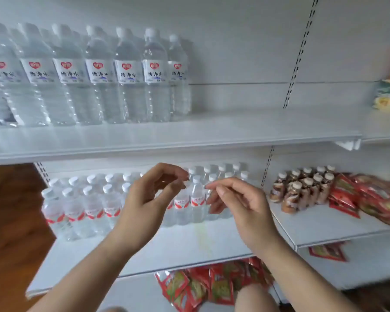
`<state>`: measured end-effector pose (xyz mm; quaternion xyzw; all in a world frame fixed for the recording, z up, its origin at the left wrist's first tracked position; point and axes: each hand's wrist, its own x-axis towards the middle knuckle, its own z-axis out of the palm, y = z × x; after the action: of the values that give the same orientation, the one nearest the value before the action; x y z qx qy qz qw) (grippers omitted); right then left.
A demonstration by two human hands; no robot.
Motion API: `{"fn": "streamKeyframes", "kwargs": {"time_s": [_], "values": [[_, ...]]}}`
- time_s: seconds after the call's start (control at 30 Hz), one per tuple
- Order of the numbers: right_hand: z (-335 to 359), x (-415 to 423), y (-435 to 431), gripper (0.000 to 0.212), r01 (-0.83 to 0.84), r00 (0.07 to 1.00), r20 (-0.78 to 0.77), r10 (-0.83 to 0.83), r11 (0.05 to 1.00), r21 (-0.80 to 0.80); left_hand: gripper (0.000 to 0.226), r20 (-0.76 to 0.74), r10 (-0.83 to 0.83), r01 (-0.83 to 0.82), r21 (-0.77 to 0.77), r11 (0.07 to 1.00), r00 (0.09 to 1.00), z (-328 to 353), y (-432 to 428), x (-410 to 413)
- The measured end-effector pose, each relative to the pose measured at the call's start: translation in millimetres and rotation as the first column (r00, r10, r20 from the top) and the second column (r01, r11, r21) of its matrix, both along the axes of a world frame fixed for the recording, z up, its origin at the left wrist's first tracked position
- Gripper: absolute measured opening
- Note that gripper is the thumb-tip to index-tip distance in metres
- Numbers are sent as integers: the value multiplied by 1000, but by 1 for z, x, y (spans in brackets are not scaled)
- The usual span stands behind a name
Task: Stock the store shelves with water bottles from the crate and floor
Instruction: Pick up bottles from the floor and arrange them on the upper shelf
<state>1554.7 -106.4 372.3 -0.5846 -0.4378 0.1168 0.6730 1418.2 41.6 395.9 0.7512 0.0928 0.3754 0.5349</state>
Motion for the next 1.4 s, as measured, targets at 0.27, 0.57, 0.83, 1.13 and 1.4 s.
{"fn": "streamKeyframes", "kwargs": {"time_s": [0.27,0.57,0.83,1.13,1.4], "values": [[-195,-45,-42,18,6,913,-365,-180,903,-430,12,-379,-74,-104,-427,898,922,-205,-45,-42],[-328,-77,-111,10,-12,796,-345,-497,557,-831,17,-685,-240,-391,-628,672,688,-329,-116,-57],[-294,-79,-188,12,211,630,-373,-681,612,-762,12,-579,-433,-67,-647,760,691,-303,-182,-6],[-281,-120,-237,15,450,483,-366,-795,584,-675,10,-587,-527,136,-579,804,614,-294,-230,2],[-254,-126,-266,18,597,409,-295,-863,498,-629,14,-587,-587,279,-533,799,558,-298,-262,16]]}}
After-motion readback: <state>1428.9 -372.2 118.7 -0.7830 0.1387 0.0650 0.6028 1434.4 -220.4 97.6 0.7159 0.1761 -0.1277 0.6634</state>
